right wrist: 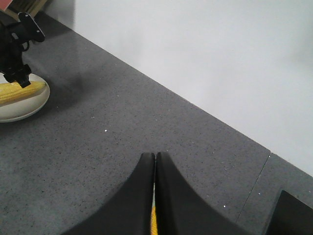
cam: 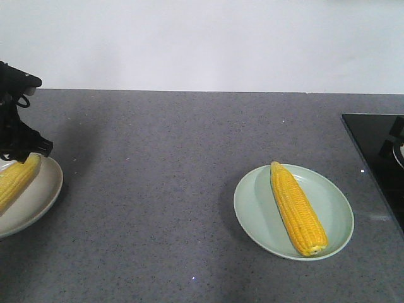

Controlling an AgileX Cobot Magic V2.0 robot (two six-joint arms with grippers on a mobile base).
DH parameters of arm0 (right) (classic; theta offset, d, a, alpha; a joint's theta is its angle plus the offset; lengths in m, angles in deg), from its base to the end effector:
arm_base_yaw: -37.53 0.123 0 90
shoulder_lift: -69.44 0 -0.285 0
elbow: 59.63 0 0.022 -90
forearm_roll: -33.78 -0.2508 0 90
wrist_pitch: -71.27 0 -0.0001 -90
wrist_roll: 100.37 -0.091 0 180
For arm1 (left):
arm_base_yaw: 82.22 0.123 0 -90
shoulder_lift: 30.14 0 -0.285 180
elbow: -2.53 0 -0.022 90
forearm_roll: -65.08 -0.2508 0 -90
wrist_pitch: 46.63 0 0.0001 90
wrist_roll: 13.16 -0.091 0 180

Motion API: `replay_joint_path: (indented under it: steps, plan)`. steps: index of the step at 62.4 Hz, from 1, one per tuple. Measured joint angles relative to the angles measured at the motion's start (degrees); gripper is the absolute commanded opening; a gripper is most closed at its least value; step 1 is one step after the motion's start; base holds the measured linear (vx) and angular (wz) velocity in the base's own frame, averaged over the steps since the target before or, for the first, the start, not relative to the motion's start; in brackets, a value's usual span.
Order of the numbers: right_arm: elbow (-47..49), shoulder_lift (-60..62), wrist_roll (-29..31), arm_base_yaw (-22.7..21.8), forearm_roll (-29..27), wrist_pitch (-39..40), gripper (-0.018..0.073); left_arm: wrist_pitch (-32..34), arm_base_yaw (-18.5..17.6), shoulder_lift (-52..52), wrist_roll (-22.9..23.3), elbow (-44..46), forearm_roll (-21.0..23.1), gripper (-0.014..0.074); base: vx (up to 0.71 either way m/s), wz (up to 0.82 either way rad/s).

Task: Distribute corn equally
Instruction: 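Open the left gripper and lift it off the cob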

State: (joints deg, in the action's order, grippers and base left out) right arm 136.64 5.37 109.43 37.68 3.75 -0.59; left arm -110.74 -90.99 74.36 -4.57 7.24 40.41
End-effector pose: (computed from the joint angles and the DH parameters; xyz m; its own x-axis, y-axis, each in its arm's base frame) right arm 0.1175 0.0436 0.5276 -0.2859 -0.2958 -0.9114 -0.5538 0.8273 -0.0948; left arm 0.3498 -0.0194 0.2979 -0.9360 0.1894 -0.2968 0.0697 0.9260 0.3711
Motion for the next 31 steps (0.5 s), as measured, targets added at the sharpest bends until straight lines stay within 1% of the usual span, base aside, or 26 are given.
replay_joint_path:
  steps: [3,7,16,25,28,31]
  plan:
    - [0.0,0.0,0.0,0.0,0.0,0.5,-0.0004,-0.2,0.0,-0.1,0.0,0.0,0.5,0.0324,0.00,0.00]
    - [0.0,0.0,0.0,0.0,0.0,1.4,-0.0004,-0.2,0.0,-0.5,-0.4,0.0,1.7,0.0213,0.00,0.00]
    - [0.0,0.0,0.0,0.0,0.2,2.3,-0.0004,1.7,0.0,-3.7,-2.4,0.0,7.5,-0.0006,0.00,0.00]
    - [-2.7,1.0,0.2,0.0,0.3,4.2,-0.0004,5.3,0.0,-9.7,-5.3,0.0,16.8,-0.0008,0.00,0.00]
    - [-5.4,2.3,0.6,0.0,0.1,6.4,-0.0004,6.6,0.0,-12.1,-7.3,0.0,20.9,-0.0008,0.00,0.00]
    - [-8.8,3.6,1.3,0.0,0.2,9.0,-0.0004,7.7,0.0,-14.0,-9.3,0.0,24.0,-0.0008,0.00,0.00]
